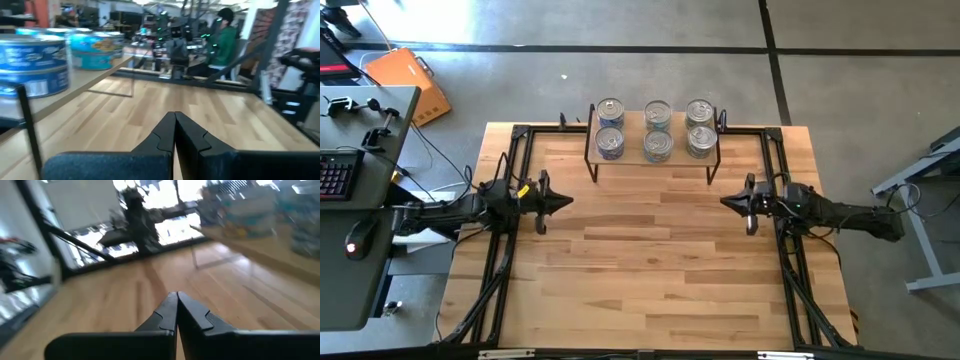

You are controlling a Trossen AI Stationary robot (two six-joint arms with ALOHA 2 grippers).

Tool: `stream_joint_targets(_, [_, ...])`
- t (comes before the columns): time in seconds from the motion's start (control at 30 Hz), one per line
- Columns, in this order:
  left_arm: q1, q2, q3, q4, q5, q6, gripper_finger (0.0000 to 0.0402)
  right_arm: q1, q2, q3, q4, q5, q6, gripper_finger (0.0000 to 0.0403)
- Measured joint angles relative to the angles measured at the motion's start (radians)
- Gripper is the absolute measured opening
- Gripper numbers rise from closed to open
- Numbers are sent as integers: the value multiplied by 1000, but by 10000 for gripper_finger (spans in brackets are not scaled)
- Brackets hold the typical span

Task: Stack canned seafood by type on shelf
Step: Return to Home Position

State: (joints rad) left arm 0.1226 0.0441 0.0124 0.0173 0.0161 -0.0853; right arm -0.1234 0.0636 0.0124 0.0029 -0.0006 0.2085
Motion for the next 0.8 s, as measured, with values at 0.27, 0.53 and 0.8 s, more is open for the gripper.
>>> stream_joint_targets(0.27, [-100, -41, 0, 27, -1, 0, 0, 114, -64, -2, 75, 1, 0, 0])
stream_joint_targets(0.53, [-139, -40, 0, 33, -1, 0, 0, 159, -63, -3, 33, 0, 0, 0])
stream_joint_targets(0.8, [-139, -37, 0, 32, -1, 0, 0, 159, -55, -3, 15, 0, 0, 0])
